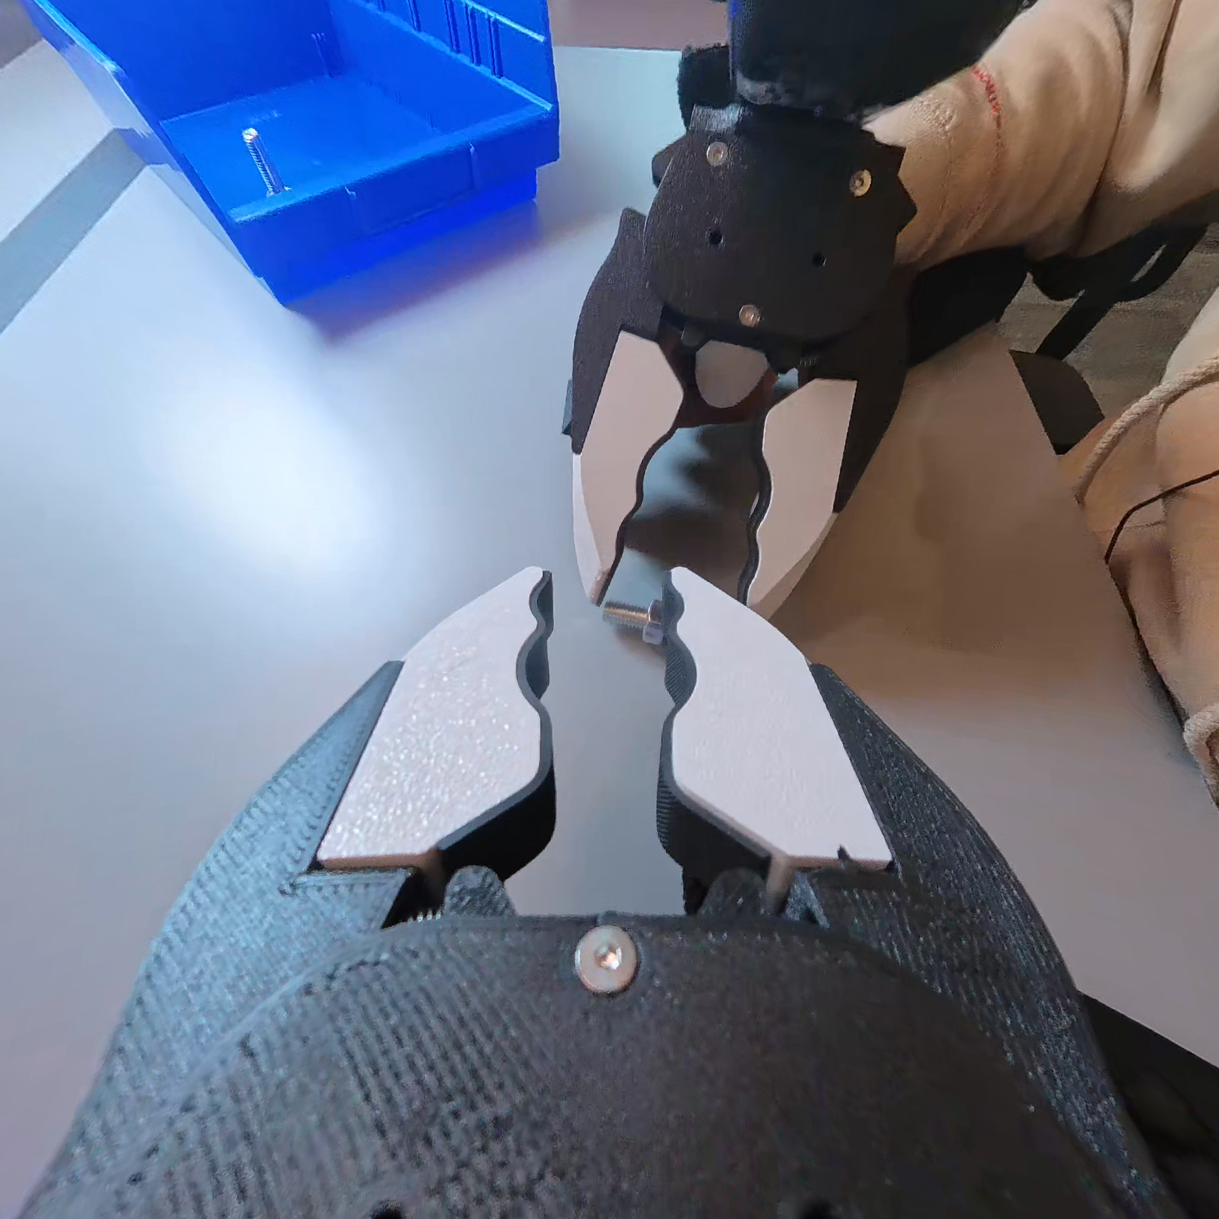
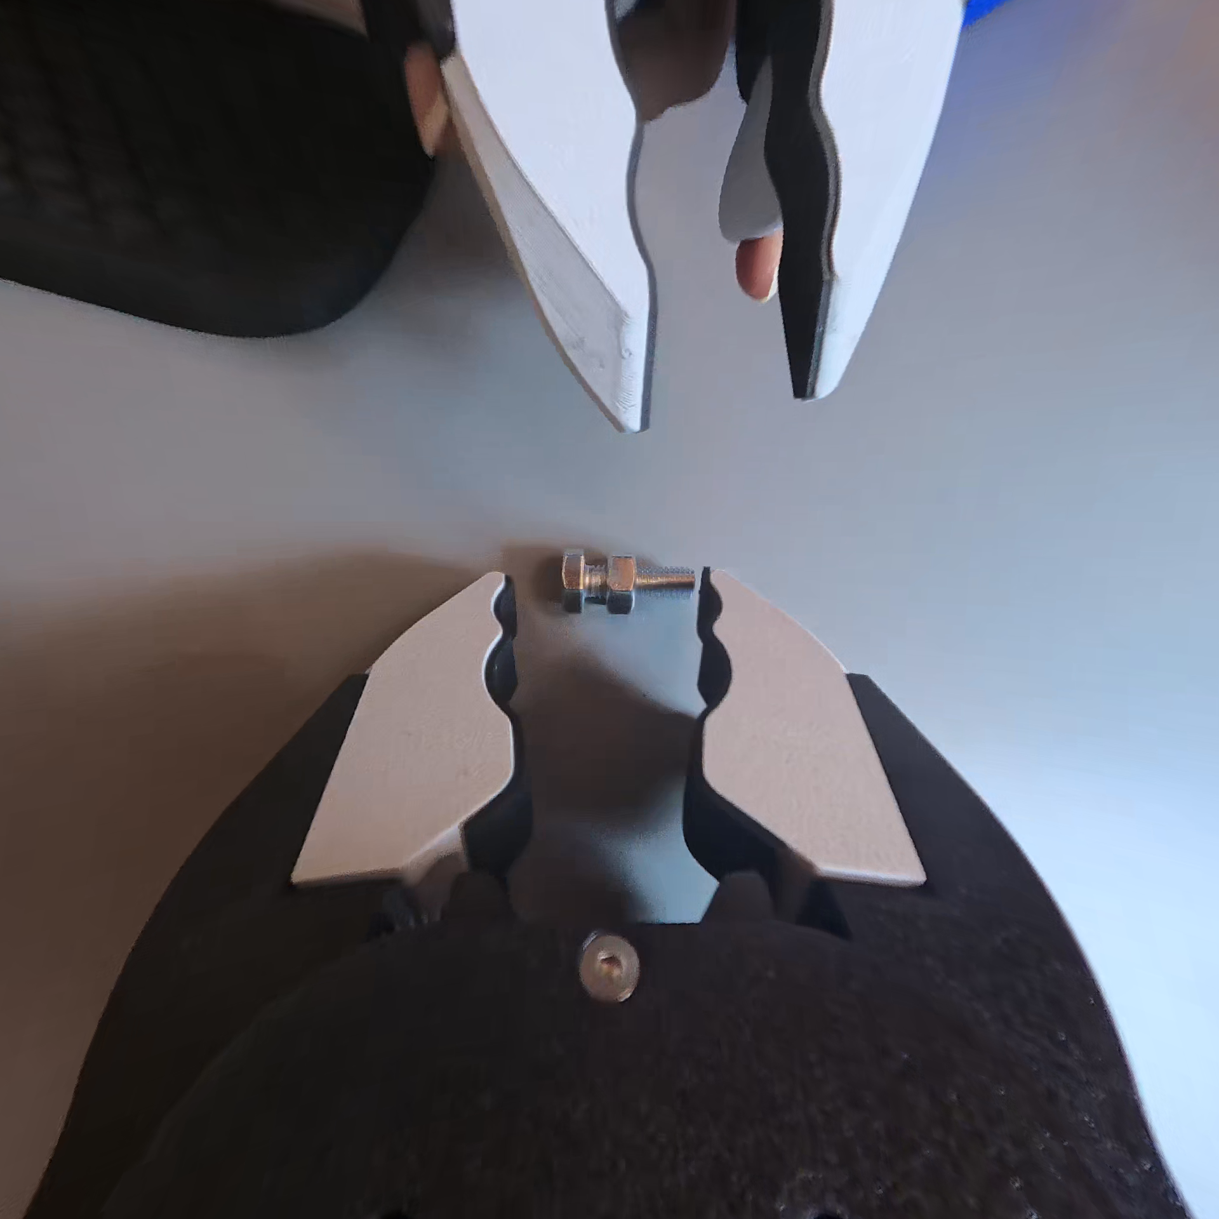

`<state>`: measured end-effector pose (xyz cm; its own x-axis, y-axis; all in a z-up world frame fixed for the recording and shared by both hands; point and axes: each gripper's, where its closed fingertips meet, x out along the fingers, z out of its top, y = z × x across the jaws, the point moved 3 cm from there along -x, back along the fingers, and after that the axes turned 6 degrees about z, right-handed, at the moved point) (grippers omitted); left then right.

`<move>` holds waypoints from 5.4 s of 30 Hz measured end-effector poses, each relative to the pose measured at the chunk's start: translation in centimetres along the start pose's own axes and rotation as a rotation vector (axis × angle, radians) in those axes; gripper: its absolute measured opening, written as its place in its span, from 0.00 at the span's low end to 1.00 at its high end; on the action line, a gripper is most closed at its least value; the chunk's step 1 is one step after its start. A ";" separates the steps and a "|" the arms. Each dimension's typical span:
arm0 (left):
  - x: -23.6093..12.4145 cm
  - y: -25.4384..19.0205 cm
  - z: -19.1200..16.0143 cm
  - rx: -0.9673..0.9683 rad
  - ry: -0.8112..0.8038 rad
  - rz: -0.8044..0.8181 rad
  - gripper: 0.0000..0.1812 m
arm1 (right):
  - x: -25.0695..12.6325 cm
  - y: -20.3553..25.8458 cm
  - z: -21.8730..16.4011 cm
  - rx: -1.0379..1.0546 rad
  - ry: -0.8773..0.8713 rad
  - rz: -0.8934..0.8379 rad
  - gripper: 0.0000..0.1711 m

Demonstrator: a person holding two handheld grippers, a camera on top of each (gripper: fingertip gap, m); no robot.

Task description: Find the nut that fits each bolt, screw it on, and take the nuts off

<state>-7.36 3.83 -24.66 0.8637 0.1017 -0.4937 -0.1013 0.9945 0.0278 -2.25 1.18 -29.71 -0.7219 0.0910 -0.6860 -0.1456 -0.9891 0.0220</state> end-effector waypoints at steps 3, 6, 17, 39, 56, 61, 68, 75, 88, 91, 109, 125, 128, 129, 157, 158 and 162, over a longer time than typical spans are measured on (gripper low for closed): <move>-0.1 0.0 -0.2 -0.026 -0.022 -0.010 0.18 | 0.4 -0.6 -0.1 -0.061 0.050 -0.092 0.23; -0.3 0.1 -0.5 -0.052 -0.032 -0.020 0.19 | 0.3 -0.6 -0.1 -0.095 0.036 -0.095 0.23; -1.4 0.3 0.9 -0.361 -0.241 -0.226 0.17 | -4.4 -0.3 4.4 -0.505 -0.322 -0.371 0.23; -1.6 -2.0 3.1 -0.458 -0.327 -0.406 0.05 | -4.7 2.0 6.1 -0.862 -0.321 -0.616 0.23; -3.6 -0.8 5.5 -0.344 -0.579 -0.224 0.05 | -5.3 0.4 7.9 0.090 -0.657 -0.023 0.12; -3.1 -0.5 5.5 -0.410 -0.555 -0.202 0.05 | -5.4 -0.1 7.9 0.176 -0.711 0.048 0.13; -3.3 1.9 5.3 -0.752 -0.651 -0.222 0.13 | -5.6 -2.3 6.6 0.303 -0.742 0.134 0.12; -4.4 5.5 3.4 -1.203 -0.821 -0.303 0.36 | -5.5 -3.3 5.6 0.398 -0.771 0.226 0.12; -3.7 5.7 2.6 -1.232 -0.796 -0.311 0.34 | -4.9 -4.0 5.0 0.439 -0.754 0.245 0.12; -2.8 4.5 2.9 -1.057 -0.695 -0.269 0.27 | -4.8 -3.8 5.2 0.396 -0.750 0.219 0.12; -1.7 -0.7 4.3 -0.148 -0.423 0.104 0.05 | -4.7 -1.7 5.8 0.063 -0.697 0.075 0.12; -1.3 -1.5 3.8 -0.011 -0.362 0.135 0.05 | -3.9 -1.2 5.2 -0.083 -0.594 -0.023 0.12; -1.4 -1.3 3.7 -0.035 -0.357 0.123 0.05 | -3.8 -1.3 5.1 -0.075 -0.588 -0.013 0.12; -1.3 -1.2 3.6 -0.043 -0.356 0.118 0.05 | -3.8 -1.3 5.1 -0.074 -0.586 -0.011 0.12; -3.9 1.6 5.3 -0.165 -0.439 0.350 0.18 | -4.8 -3.3 5.5 0.078 -0.588 -0.165 0.11; -5.2 2.3 5.5 -0.160 -0.440 0.381 0.16 | -5.2 -3.5 5.3 0.078 -0.589 -0.171 0.11; -13.1 6.7 5.4 -0.152 -0.366 0.587 0.04 | -6.8 -4.3 4.6 0.068 -0.587 -0.210 0.11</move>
<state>-16.68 9.30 -13.35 0.7531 0.6488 -0.1094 -0.6459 0.7606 0.0647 0.19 5.39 -21.72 -0.9215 0.3504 -0.1675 -0.3538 -0.9353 -0.0104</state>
